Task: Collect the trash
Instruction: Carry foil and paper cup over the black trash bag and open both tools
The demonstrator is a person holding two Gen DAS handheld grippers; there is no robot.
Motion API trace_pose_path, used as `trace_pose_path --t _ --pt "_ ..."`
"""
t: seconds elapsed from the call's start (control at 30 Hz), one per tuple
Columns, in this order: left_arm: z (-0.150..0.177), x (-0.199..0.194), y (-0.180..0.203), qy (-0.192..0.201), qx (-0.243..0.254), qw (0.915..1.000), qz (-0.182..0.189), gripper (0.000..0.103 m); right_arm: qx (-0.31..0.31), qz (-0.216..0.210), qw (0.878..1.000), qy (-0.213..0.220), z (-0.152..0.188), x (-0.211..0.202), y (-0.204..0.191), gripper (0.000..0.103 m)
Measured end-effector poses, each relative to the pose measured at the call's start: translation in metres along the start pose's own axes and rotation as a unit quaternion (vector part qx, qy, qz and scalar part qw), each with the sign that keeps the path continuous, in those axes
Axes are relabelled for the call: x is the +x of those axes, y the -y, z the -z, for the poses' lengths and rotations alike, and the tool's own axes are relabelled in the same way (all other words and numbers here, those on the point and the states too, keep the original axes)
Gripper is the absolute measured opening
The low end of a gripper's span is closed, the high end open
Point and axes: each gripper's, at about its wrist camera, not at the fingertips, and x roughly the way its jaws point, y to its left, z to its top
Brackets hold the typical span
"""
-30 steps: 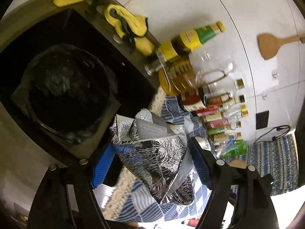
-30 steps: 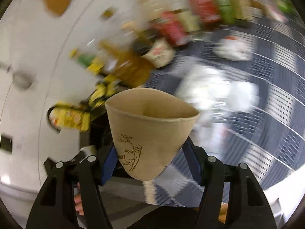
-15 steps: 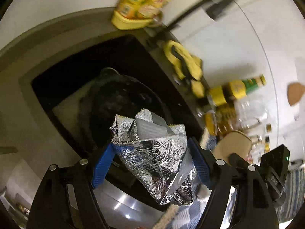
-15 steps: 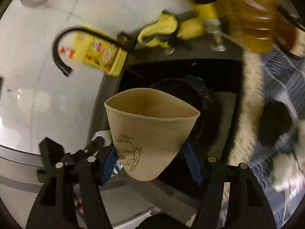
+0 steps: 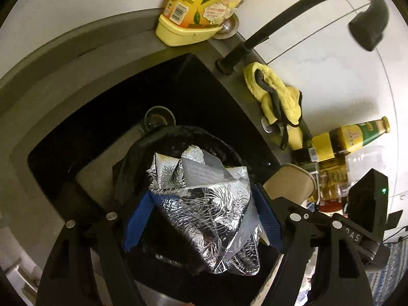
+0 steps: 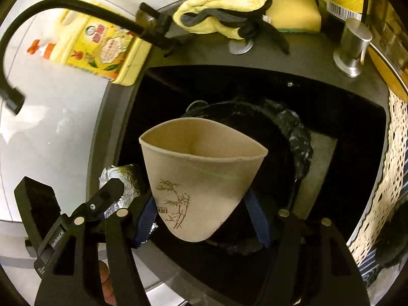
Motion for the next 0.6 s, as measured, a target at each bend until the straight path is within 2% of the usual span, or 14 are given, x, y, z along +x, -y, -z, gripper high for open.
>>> trace_pose_path --t 0.1,0.13,0.17,0.23,0.37,0.6 --pt "-0.005 0.014 -0.002 -0.013 -0.011 0.9998 -0.010 0.079 0.002 0.011 1.000 -0.013 -0.007 0.009 0.004 0.066" --pt "-0.005 0.019 -0.003 -0.019 -0.017 0.9996 -0.014 0.080 0.001 0.014 1.000 -0.016 -0.007 0.009 0.004 0.068" --pt "-0.006 0.023 -0.005 -0.027 -0.023 0.9993 -0.013 0.081 0.002 0.016 1.000 -0.016 -0.008 0.009 0.005 0.076" --pt "-0.006 0.031 -0.007 -0.041 -0.028 0.9987 -0.012 0.082 0.011 0.017 1.000 -0.016 -0.007 0.008 0.009 0.081" --pt "-0.004 0.034 -0.014 -0.051 -0.032 0.9979 -0.024 0.086 0.023 0.011 1.000 -0.013 -0.007 0.005 0.014 0.081" --pt "0.000 0.027 -0.018 -0.045 -0.032 0.9981 -0.029 0.086 0.032 0.001 0.999 -0.008 0.003 -0.004 0.012 0.081"
